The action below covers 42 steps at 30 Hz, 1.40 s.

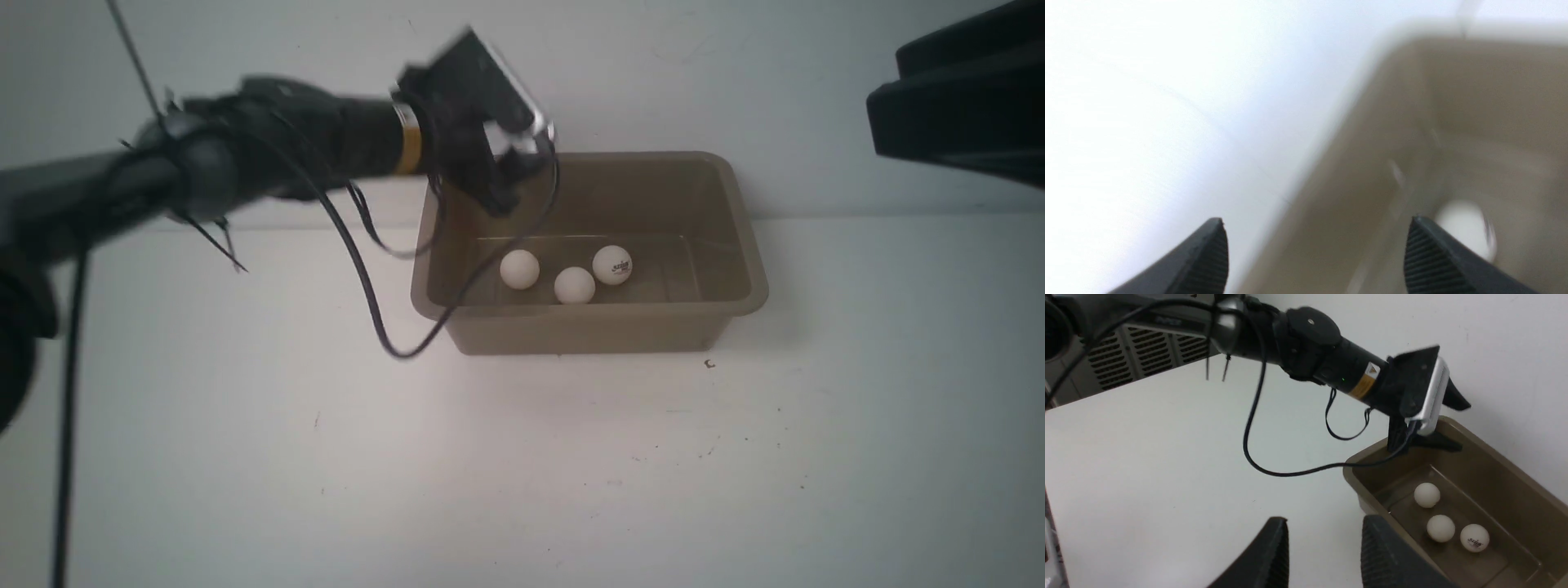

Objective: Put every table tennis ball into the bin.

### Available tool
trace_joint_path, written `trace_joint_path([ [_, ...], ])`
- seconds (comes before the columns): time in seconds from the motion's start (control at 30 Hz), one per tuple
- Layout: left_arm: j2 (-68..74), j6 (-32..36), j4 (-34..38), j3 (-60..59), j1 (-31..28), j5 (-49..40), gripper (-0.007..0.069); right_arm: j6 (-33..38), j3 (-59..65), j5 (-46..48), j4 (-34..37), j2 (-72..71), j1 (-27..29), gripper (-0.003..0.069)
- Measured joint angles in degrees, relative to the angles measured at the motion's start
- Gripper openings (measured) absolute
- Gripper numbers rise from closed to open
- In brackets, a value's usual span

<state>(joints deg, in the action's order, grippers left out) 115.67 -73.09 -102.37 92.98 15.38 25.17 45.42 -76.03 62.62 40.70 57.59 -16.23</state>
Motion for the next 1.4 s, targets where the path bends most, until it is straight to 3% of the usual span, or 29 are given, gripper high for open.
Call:
trace_joint_path([
  [0.17,-10.46,-7.94,0.0,0.0,-2.98,0.17,0.0465,2.53,0.0,-9.99,-1.47,-1.3,0.0,0.024],
  [0.3,-15.81,-9.08,0.05,0.0,-5.95,1.03,0.0433,2.19,0.06,-18.64,-10.53,-6.02,0.0,0.024],
  [0.47,-19.01,-10.46,0.0,0.0,-9.3,5.91,0.0407,-7.77,0.06,-19.59,-23.27,-15.5,0.0,0.024],
  [0.5,-19.55,-11.65,0.0,0.0,-10.14,8.83,0.0405,-14.46,-0.01,-17.12,-26.78,-19.98,0.0,0.024],
  [0.63,-19.77,-13.85,0.0,0.0,-10.69,14.0,0.0405,-24.57,0.76,-7.3,-31.88,-27.85,0.0,0.024],
  [0.83,-19.77,-15.02,0.0,0.0,-10.69,17.01,0.0405,-27.53,14.47,-3.47,-31.71,-38.26,0.0,0.024],
  [0.97,-19.77,-16.59,0.0,0.0,-10.69,19.12,0.0405,-25.79,29.53,-11.2,-28.06,-44.91,0.0,0.024],
  [1.17,-20.25,-18.61,0.0,0.0,-10.69,20.51,0.0405,-24.8,49.54,-32.19,-25.13,-48.56,0.0,0.024],
  [1.4,-20.51,-18.61,0.0,0.0,-10.69,20.62,0.0405,-24.8,56.52,-36.94,-24.68,-48.6,0.0,0.024],
])
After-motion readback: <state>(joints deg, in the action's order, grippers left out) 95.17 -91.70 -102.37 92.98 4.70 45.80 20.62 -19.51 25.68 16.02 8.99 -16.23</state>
